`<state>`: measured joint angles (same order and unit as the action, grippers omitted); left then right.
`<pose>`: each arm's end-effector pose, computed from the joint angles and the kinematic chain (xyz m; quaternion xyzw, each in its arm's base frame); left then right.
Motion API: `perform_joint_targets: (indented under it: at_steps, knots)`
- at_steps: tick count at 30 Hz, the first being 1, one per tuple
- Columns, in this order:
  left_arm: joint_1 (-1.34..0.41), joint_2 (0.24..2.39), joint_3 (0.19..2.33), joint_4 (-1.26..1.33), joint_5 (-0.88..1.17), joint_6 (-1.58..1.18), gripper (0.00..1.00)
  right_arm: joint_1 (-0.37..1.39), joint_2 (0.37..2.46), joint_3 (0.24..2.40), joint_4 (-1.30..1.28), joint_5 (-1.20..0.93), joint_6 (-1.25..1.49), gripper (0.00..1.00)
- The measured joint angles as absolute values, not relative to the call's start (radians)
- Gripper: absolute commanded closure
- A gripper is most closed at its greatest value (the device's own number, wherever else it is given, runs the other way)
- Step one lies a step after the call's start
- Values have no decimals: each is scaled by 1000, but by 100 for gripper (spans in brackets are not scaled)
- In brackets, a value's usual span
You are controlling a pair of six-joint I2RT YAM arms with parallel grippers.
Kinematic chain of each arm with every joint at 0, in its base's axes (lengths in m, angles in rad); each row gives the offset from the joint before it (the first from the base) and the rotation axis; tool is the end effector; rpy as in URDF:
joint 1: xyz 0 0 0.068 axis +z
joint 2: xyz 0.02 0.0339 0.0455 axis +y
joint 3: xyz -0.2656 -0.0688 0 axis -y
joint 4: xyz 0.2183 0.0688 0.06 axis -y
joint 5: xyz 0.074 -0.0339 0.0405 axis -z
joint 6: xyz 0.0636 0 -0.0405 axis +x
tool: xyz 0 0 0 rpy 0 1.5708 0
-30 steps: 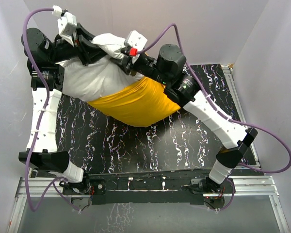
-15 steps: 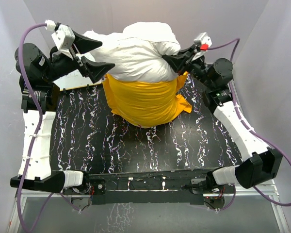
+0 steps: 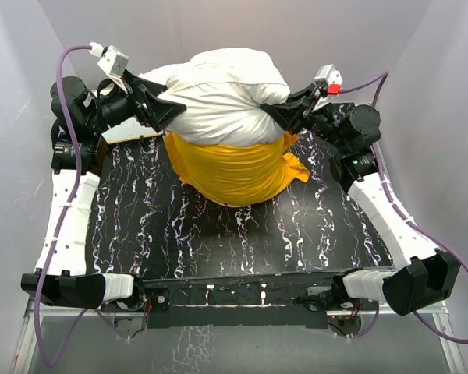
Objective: Remove the pillowcase from the pillow
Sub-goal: Remove the pillow from the pillowcase.
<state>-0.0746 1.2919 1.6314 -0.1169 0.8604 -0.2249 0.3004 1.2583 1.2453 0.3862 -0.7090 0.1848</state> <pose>0.2411 -0.0664 0.5236 0.2823 0.5902 -0.3633 0.6633 0.2469 0.1198 0.4680 -0.3168 0.5112 0.3760 0.7050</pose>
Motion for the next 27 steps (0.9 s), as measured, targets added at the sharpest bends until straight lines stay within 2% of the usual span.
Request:
perform_joint_targets:
  at_steps: [8,14,22,24,25,27]
  knots:
    - [-73,1214,1578,-75,724,-246,3,287,1256,1274,290,-643,147,92]
    - [-68,1077,1448,26,568,-234,3,279,1252,1280,259,-614,133,92]
    - [-67,1219,1520,1,671,-298,5,278,1234,1280,240,-635,137,92]
    - [-67,1280,1518,33,715,-335,18,278,1233,1280,239,-641,142,89]
    - [-67,1311,1520,54,735,-355,29,278,1233,1280,238,-640,147,82]
    - [-63,1366,1543,83,772,-388,59,275,1233,1280,237,-637,163,60]
